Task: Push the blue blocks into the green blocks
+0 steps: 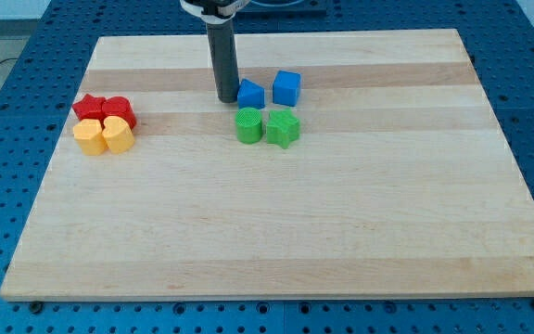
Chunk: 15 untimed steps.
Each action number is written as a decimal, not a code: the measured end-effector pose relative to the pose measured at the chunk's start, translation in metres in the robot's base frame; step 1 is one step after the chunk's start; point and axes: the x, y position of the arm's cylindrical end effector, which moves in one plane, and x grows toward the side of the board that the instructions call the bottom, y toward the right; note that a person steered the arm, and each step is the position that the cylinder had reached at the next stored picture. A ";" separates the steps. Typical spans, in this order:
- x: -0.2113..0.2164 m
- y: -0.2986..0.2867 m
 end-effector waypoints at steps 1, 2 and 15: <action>-0.031 -0.004; -0.064 0.024; -0.060 0.107</action>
